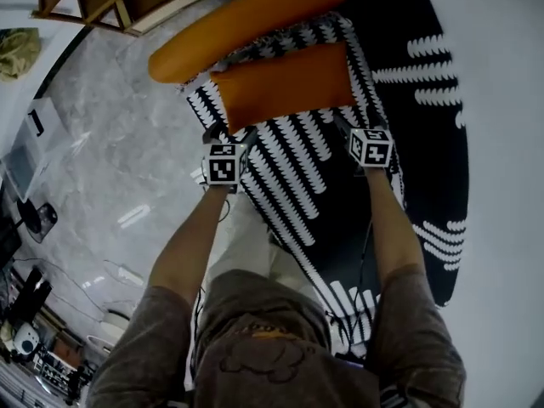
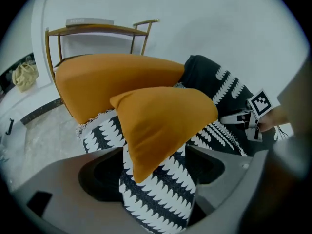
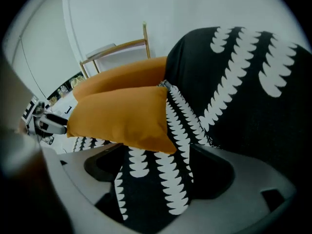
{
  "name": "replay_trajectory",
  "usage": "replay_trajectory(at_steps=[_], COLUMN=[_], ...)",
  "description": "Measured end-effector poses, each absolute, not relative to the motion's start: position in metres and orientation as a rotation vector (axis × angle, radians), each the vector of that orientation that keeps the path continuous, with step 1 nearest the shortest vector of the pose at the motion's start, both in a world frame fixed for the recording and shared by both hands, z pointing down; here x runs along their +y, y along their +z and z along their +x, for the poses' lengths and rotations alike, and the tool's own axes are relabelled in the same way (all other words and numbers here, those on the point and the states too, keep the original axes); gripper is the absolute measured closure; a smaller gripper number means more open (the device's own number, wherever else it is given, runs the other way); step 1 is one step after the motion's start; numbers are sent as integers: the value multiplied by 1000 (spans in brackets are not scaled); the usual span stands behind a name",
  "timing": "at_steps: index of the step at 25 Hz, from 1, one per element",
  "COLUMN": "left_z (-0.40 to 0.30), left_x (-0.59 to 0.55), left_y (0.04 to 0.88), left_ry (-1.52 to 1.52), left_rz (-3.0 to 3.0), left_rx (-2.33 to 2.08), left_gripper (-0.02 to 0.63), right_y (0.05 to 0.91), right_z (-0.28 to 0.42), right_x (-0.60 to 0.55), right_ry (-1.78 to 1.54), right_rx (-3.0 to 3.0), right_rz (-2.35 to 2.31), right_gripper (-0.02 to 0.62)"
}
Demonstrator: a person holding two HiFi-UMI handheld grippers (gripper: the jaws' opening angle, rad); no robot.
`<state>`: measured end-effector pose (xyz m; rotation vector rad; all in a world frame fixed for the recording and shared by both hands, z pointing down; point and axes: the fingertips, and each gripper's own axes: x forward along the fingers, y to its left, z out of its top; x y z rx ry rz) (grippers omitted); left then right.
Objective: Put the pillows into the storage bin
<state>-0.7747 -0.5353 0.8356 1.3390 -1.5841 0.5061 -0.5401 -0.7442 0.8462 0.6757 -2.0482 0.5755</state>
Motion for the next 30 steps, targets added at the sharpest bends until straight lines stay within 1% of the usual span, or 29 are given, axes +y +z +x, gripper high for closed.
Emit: replay_trajectory(at_steps=[3, 6, 7, 8, 9, 12, 14, 16, 19, 24, 28, 30], left_z=[-768, -764, -763, -762, -761, -763, -770, -774, -766, -744, -706, -677], left_x=[-541, -545, -547, -548, -550, -555, -564, -574, -582, -597, -588, -594], left_y=[856, 865, 866, 867, 867, 856, 837, 811, 763, 664, 579, 543], left_ry=[507, 518, 524, 533, 542, 540, 509, 467, 444, 431, 457, 475], left_rz=[1330, 1345, 1354, 1362, 1368, 1371, 1373, 1373, 1406, 1563, 1702, 1796], left_rx=[-1554, -1507, -1489, -1474, -1463, -1470, -1498, -1519, -1514, -1509, -1483, -1438], left_gripper=[222, 260, 277, 296, 316, 411, 455, 481, 497, 499, 497, 497], right_y=[873, 891, 895, 897, 897, 884, 867, 842, 790, 678, 587, 547], right_z=[-534, -541, -545, -549, -552, -557, -561, -562, -546, -509, -458, -420], right_x=[-757, -757, -755, -752, -750, -748, -749, -750, -746, -742, -709, -693], right_ry=[516, 464, 462, 463, 462, 484, 518, 556, 580, 554, 552, 549], right_rx=[-2032, -2013, -2005, -2000, -2002, -2028, -2052, -2080, -2115, -2189, -2210, -2211], right_rz=[625, 481, 419, 367, 333, 333, 377, 433, 506, 659, 818, 928], right_gripper=[195, 234, 274, 331, 353, 421, 466, 502, 517, 520, 520, 520])
